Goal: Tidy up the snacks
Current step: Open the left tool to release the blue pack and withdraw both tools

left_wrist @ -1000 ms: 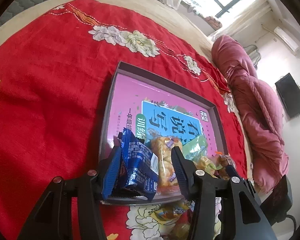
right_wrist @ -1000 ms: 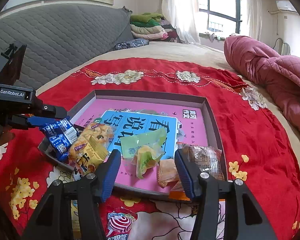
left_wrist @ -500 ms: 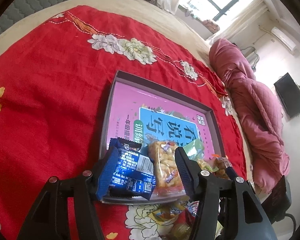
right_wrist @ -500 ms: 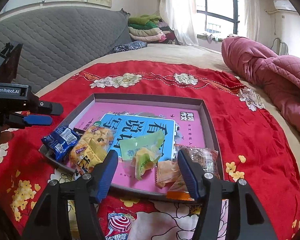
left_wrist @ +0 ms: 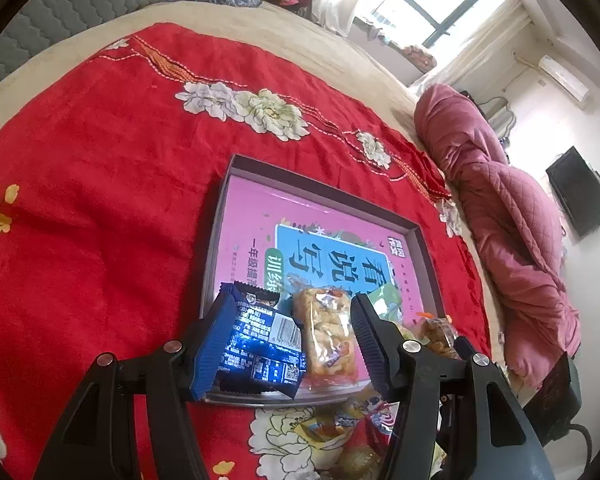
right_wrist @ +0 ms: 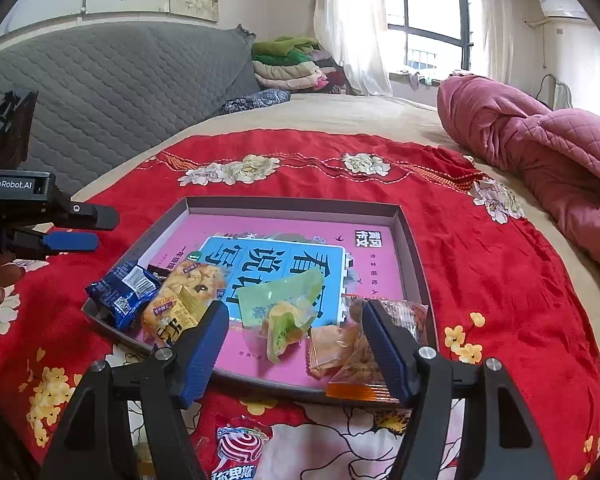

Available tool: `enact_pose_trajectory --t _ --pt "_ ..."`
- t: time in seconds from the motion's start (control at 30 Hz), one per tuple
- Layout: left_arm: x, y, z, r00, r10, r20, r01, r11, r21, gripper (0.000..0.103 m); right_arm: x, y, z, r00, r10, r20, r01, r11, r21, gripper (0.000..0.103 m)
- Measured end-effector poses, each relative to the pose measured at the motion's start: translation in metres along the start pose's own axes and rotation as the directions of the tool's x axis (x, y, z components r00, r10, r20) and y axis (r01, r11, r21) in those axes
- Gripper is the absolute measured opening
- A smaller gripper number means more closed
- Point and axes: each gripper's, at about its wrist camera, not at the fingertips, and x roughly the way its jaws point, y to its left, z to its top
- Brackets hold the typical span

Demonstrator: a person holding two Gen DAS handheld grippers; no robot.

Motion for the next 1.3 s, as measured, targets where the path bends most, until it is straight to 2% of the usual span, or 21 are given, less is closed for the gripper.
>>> enact_pose_trajectory --t 0.23,0.93,1.3 --pt "-0.007 -0.005 0.0 1.0 -0.003 0.008 0.003 1.0 0.014 0.062 -0.006 -0.001 0.0 1.0 0.004 0.017 -0.005 1.0 0.01 0.073" --pt "-0.021 -0.025 -0.013 1.0 -0.017 0.0 0.017 0.997 0.079 0.062 -0.031 -0.012 0.001 0.999 0.006 0.045 -0.008 0.998 0.056 0.074" --pt "-0.022 -0.042 -0.026 1.0 -0.007 -0.027 0.011 0.988 0.157 0.062 -0.044 -0.007 -0.005 0.998 0.057 0.014 -0.057 0.997 0.058 0.074"
